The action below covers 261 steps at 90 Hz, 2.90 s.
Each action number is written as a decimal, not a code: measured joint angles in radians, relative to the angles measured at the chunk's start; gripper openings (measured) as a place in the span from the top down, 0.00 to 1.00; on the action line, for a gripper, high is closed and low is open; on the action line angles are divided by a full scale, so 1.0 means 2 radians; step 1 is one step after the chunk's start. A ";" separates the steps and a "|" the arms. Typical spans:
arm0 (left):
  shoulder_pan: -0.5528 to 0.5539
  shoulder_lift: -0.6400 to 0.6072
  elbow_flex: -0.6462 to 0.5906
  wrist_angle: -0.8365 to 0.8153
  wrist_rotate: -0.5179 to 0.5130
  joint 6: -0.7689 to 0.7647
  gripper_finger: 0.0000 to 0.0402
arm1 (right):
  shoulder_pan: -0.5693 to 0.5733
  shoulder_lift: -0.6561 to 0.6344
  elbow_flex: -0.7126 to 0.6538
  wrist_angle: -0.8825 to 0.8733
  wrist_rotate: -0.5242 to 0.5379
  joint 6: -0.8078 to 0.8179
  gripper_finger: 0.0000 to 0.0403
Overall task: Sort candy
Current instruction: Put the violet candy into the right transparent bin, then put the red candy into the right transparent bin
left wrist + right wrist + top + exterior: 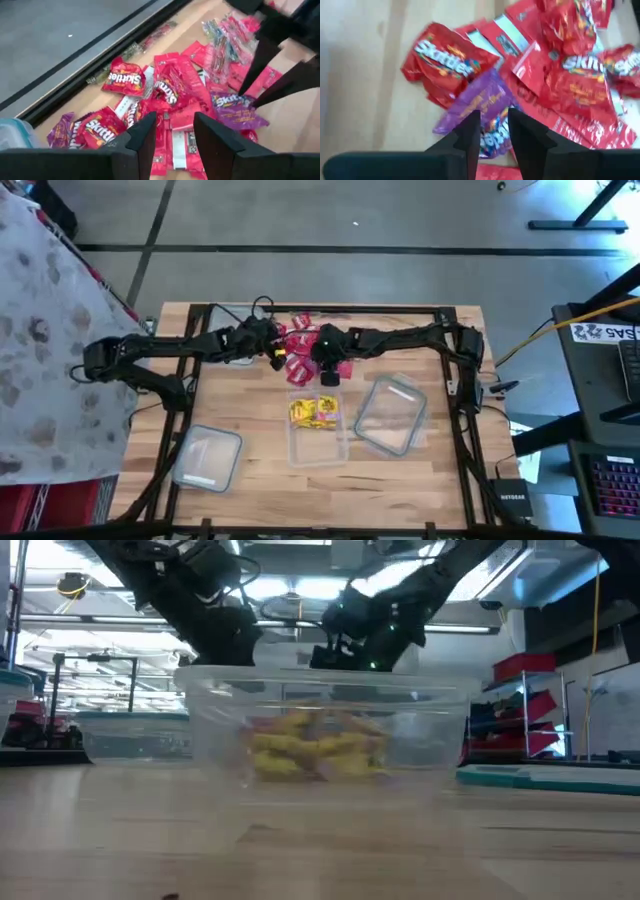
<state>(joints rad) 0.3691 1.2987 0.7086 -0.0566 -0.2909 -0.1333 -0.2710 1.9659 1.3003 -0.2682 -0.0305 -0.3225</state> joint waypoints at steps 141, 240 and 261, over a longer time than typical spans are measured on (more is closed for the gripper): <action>-0.033 -0.018 0.000 -0.034 -0.004 -0.006 0.71 | 0.080 -0.121 0.005 -0.080 -0.070 0.016 1.00; -0.164 -0.025 0.000 -0.004 -0.004 -0.063 0.71 | 0.208 0.016 0.006 0.040 -0.097 -0.221 0.88; -0.172 -0.025 0.000 -0.006 -0.004 -0.063 0.71 | 0.210 0.014 0.006 0.094 -0.017 -0.229 0.67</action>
<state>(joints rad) 0.0245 1.2491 0.7082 -0.0682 -0.2989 -0.2588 0.1493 1.9943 1.3123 -0.0807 -0.0655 -0.7806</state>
